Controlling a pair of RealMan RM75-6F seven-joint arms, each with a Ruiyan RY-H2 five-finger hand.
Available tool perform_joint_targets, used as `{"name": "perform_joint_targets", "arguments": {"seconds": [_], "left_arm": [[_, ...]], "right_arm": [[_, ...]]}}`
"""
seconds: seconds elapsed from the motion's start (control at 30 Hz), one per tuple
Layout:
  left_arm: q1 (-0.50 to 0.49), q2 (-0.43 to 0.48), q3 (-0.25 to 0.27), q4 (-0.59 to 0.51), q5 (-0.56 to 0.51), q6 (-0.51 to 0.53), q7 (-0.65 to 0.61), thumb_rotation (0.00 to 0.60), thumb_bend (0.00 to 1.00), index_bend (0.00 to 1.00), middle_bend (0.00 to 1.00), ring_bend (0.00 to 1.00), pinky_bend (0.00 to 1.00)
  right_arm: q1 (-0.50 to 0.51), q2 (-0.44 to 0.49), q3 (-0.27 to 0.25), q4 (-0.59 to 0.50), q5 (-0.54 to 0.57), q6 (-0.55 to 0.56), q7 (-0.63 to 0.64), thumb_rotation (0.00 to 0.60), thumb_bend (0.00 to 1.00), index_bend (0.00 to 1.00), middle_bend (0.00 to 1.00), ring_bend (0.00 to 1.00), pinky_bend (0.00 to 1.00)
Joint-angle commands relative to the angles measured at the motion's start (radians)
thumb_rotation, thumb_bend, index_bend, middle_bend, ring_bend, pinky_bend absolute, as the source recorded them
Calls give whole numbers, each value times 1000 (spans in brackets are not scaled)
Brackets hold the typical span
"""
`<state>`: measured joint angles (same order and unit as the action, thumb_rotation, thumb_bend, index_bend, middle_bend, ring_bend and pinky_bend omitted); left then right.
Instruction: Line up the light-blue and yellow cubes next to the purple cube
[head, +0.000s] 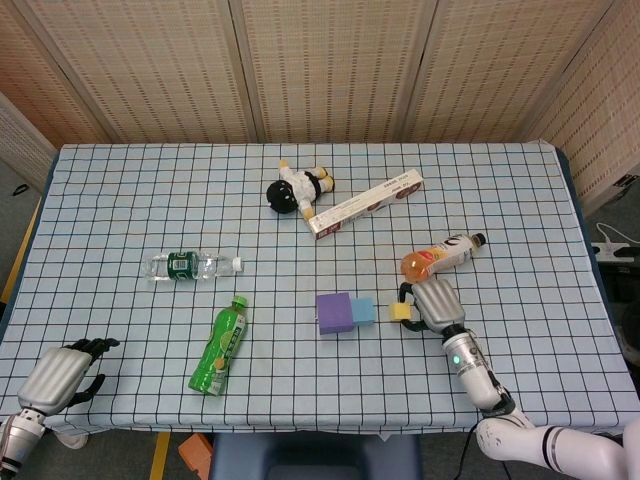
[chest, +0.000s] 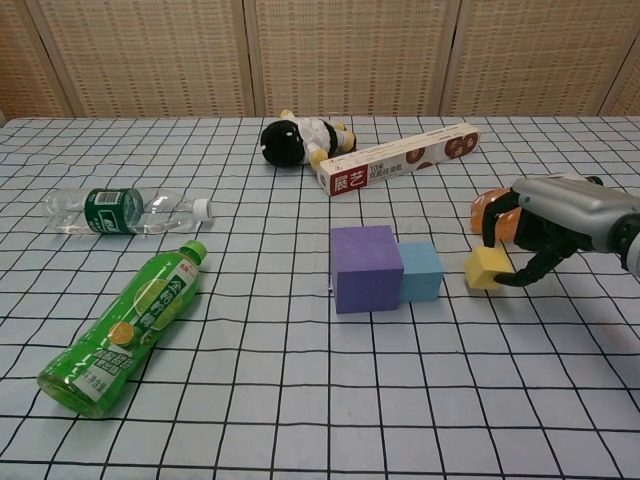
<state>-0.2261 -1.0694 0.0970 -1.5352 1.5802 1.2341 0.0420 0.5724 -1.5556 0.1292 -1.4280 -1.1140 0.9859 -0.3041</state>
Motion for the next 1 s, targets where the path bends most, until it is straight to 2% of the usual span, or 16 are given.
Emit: {"name": "perform_joint_targets", "arguments": {"seconds": [0.03,1.0], "left_arm": [[0,0,0,0,0,-1,0,600,444,257,319,321,550],[-2,0,-1,2,-2,-4,-6,600,444,257,319,322,550]], "right_arm": [[4,-10,3,9,-2,-5,8,600,138,526,1000,939,1000],[26,-70,14,91,-41,-34,93,600,138,527,1000,940,1000]]}}
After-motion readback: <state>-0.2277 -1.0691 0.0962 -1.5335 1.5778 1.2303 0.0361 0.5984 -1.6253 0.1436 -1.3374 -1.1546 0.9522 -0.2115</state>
